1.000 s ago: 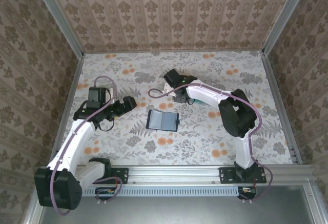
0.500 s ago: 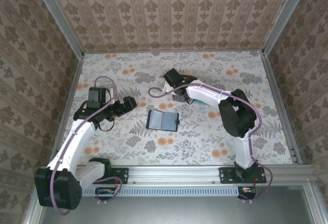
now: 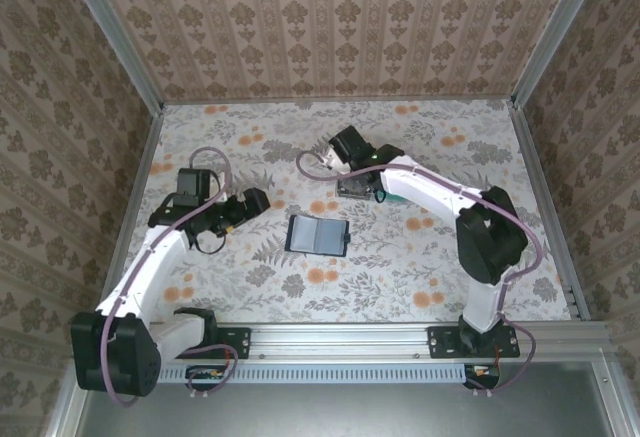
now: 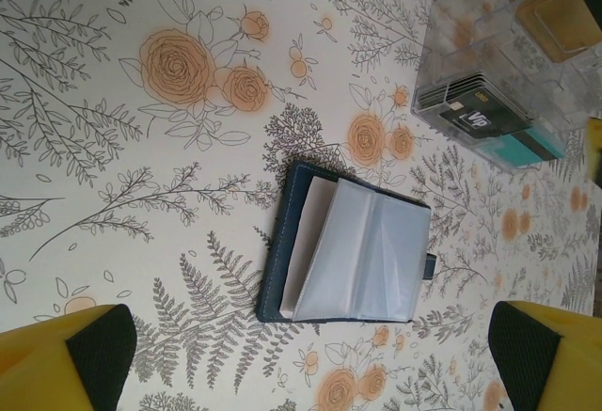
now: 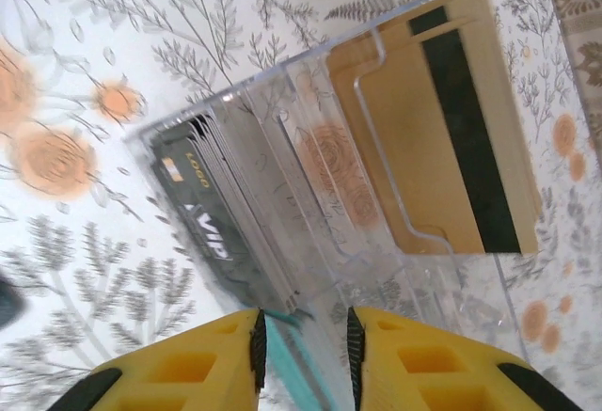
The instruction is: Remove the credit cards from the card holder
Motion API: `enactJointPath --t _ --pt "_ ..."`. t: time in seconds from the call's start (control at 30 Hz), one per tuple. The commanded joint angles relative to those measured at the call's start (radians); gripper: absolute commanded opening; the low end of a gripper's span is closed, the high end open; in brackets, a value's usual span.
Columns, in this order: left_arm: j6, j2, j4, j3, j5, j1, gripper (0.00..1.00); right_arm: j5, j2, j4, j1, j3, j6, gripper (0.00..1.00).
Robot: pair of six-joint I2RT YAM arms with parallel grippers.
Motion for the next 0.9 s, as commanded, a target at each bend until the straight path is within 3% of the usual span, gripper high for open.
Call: enactJointPath --t 0.0,0.23,0.5,0.7,0.87 --pt "-0.017 0.039 0.047 -0.007 0.04 -0.013 0.98 -0.134 -0.085 -0.046 0.012 -0.047 0.219 0.32" --pt "-0.027 0.141 0.108 0.021 0.06 -0.058 0.92 -0.351 -0.182 0.027 0.023 -0.166 0.582 0.27" --pt "-0.006 0.265 0.133 0.08 0.077 -0.121 0.86 -0.418 -0.147 0.093 0.077 -0.262 0.796 0.18" --pt "0.012 0.357 0.159 0.09 0.116 -0.18 0.59 -0.452 -0.1 0.169 0.09 -0.323 0.89 0.1" --pt "0.017 0.421 0.181 0.091 0.114 -0.221 0.47 -0.47 -0.042 0.188 0.095 -0.324 0.911 0.08"
